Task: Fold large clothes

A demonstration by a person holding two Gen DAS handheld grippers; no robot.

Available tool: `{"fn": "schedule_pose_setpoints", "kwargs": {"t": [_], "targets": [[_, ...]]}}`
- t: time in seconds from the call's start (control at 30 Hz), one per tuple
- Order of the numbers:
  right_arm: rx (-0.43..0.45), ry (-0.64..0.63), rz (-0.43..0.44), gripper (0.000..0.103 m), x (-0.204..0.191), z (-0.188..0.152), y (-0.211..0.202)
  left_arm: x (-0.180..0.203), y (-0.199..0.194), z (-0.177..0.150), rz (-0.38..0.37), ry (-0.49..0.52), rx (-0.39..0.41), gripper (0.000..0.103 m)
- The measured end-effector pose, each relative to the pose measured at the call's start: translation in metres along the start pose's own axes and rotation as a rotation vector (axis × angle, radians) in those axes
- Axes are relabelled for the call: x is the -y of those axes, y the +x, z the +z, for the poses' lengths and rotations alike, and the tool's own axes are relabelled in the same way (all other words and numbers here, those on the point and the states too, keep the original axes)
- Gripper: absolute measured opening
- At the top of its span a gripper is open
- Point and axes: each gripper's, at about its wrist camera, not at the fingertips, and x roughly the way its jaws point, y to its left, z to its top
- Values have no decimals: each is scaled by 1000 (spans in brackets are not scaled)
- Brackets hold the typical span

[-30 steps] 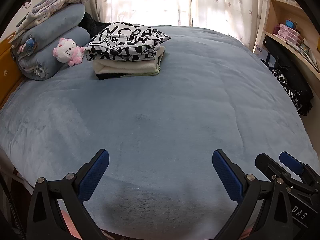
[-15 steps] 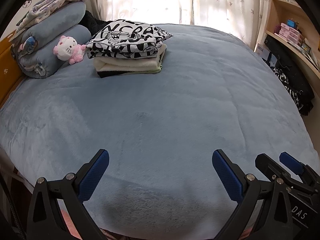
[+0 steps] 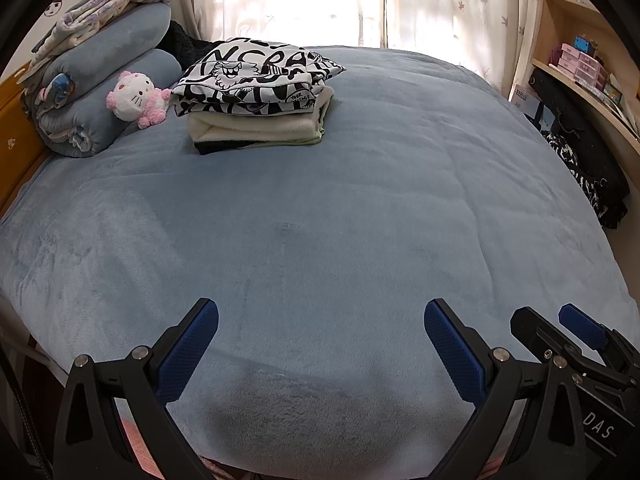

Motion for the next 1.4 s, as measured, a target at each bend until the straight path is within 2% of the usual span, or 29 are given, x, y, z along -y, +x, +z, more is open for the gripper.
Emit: {"fn": "schedule_pose_setpoints", "kwargs": {"t": [1.4], "targets": [[2, 5, 1, 86, -1, -2, 1, -2, -6, -6, 7, 0, 2, 101]]}}
